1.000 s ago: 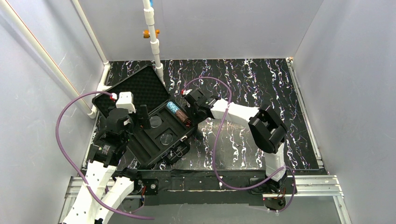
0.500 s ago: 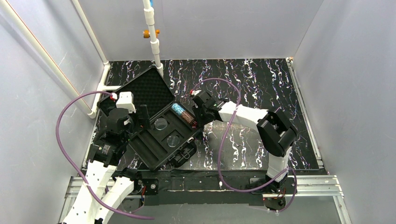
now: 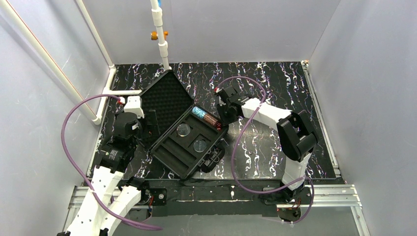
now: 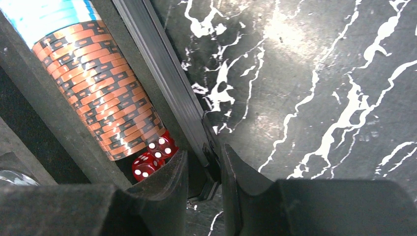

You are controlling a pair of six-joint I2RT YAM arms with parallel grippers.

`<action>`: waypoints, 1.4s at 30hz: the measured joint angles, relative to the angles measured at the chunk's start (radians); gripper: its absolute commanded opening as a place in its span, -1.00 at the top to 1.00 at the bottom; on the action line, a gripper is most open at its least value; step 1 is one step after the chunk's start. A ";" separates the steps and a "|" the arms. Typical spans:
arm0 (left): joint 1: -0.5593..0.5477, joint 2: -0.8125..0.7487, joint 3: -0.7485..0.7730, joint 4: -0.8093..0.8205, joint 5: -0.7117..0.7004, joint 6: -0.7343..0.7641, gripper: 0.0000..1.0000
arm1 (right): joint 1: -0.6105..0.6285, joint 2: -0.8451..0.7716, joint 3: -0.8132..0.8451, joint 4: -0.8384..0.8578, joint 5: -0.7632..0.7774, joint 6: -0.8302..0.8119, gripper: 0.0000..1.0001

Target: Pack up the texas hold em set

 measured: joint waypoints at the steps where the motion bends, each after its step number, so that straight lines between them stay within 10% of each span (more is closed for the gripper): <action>1: 0.000 0.004 0.000 0.000 0.001 0.000 -0.86 | -0.011 0.008 0.014 -0.013 -0.005 -0.010 0.97; 18: 0.000 0.025 0.000 0.000 0.009 0.000 -0.86 | -0.071 0.257 0.370 -0.085 -0.042 -0.266 0.97; 36: 0.000 0.016 0.000 0.002 0.026 0.000 -0.89 | -0.082 0.161 0.364 -0.085 0.047 -0.200 -0.47; 42: 0.000 0.034 0.021 -0.009 0.011 -0.005 -0.94 | -0.096 -0.019 0.314 -0.078 0.088 -0.145 -0.65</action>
